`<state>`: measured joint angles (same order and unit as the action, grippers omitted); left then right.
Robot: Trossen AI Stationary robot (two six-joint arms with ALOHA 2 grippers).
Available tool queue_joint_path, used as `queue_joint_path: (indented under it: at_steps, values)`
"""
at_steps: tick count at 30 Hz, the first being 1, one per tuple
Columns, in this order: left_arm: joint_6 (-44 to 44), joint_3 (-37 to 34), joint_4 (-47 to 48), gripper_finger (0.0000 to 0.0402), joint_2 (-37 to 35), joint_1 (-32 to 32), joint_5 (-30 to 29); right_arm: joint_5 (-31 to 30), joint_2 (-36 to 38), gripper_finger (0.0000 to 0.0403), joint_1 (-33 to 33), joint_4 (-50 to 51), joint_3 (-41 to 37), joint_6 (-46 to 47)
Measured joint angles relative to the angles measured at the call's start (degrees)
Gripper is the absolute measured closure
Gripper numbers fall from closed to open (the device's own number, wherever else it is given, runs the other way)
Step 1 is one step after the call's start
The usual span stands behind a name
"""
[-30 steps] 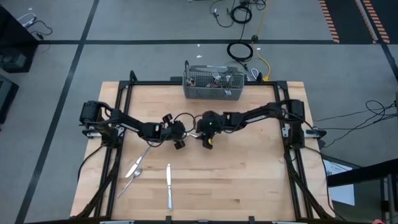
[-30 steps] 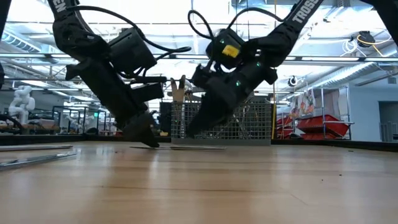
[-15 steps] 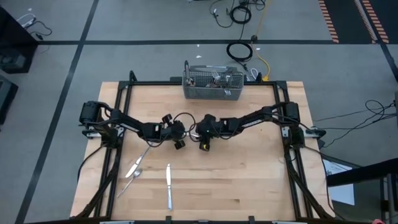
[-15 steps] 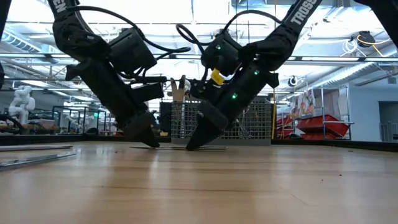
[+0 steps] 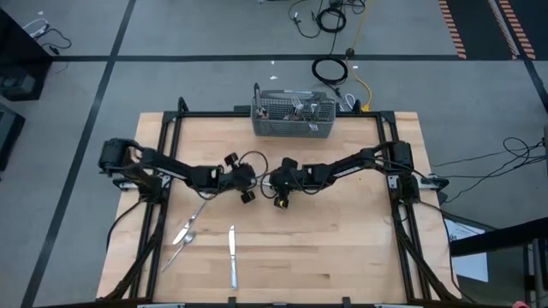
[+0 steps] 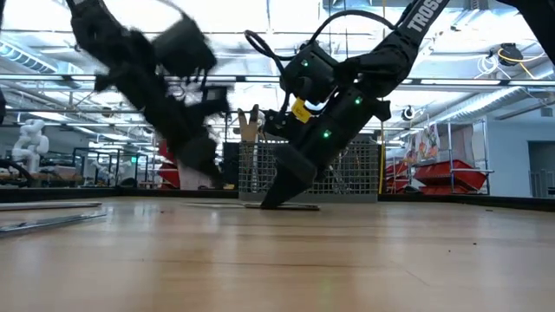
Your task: Sort silverware
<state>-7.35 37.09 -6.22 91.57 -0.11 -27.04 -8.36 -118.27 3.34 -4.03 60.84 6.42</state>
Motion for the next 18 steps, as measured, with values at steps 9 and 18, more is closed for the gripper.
queue_joint_path:
  at_steps: [9,18]
  values:
    - [11.00,8.88,7.19,0.0347,-23.84,3.11,-10.99,-1.50,3.52,0.0397,0.61,-0.37,-0.64,4.22]
    - [12.60,10.07,14.37,0.0347,-41.35,3.47,-13.97,-5.29,9.80,0.0397,1.37,-4.39,-0.72,4.93]
